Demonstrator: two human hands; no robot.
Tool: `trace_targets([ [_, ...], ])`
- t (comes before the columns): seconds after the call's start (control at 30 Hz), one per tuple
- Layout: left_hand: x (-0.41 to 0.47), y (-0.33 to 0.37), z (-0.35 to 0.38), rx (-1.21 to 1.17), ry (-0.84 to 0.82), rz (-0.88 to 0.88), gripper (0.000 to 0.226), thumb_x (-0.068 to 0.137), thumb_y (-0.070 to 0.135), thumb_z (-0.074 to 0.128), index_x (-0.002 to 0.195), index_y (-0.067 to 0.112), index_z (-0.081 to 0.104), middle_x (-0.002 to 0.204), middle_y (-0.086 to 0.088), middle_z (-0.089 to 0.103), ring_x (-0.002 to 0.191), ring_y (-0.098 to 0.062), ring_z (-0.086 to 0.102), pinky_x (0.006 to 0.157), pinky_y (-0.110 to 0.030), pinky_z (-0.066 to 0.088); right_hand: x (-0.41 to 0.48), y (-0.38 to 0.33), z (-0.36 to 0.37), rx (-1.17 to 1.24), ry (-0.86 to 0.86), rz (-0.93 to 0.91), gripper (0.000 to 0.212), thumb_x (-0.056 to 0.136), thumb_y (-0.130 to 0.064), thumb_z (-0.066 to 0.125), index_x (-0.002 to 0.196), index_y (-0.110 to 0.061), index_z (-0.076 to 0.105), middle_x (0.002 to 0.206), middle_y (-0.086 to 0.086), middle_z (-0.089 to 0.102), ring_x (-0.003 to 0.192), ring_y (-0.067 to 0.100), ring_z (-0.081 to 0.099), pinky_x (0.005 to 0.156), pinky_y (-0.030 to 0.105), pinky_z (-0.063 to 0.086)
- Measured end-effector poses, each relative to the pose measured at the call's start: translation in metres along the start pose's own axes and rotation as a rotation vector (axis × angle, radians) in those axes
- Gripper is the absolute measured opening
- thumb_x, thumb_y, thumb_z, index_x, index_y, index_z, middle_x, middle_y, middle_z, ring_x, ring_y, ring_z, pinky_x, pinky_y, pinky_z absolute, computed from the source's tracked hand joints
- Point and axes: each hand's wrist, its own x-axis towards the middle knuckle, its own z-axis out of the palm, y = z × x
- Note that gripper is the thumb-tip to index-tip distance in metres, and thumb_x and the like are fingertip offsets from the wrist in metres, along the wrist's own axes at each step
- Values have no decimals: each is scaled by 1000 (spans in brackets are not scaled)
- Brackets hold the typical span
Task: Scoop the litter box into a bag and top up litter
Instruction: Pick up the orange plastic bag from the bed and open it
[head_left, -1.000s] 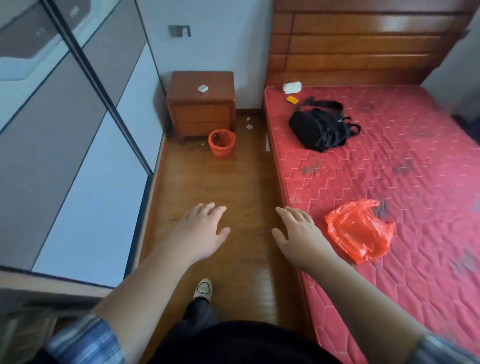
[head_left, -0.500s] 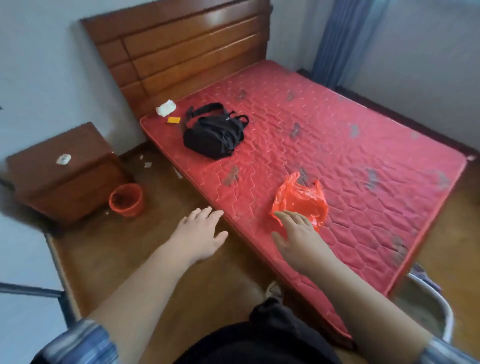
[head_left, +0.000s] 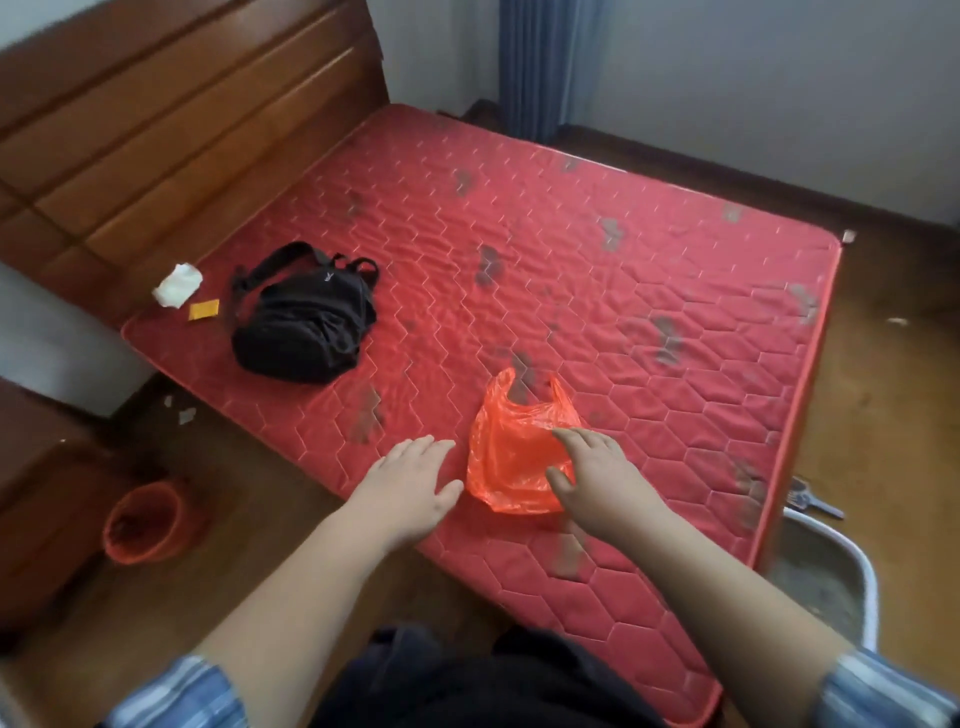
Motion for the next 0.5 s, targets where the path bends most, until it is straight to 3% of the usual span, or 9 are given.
trace_targets([
  [0.3,152,11,7,19,-129,56,56,98,43,42,150,23,33,154,1,37,142,-21,32,115,-42,32,112,59,20,30,-91,203,58,98,-39,47,152,-20,35,154,2,40,143,25,29,113,44,36],
  [0.4,213,11,30,-7,-227,48,54,97,43,43,148,24,36,150,0,42,137,-22,39,110,-43,37,161,85,40,138,-130,313,58,97,-36,51,150,-16,39,152,6,44,141,27,36,115,42,32],
  [0.5,281,6,72,-202,-265,-43,45,96,33,48,140,23,47,142,-3,49,129,-20,48,107,-36,39,217,116,73,349,-191,468,57,96,-31,57,148,-15,42,149,9,49,138,26,44,114,35,33],
])
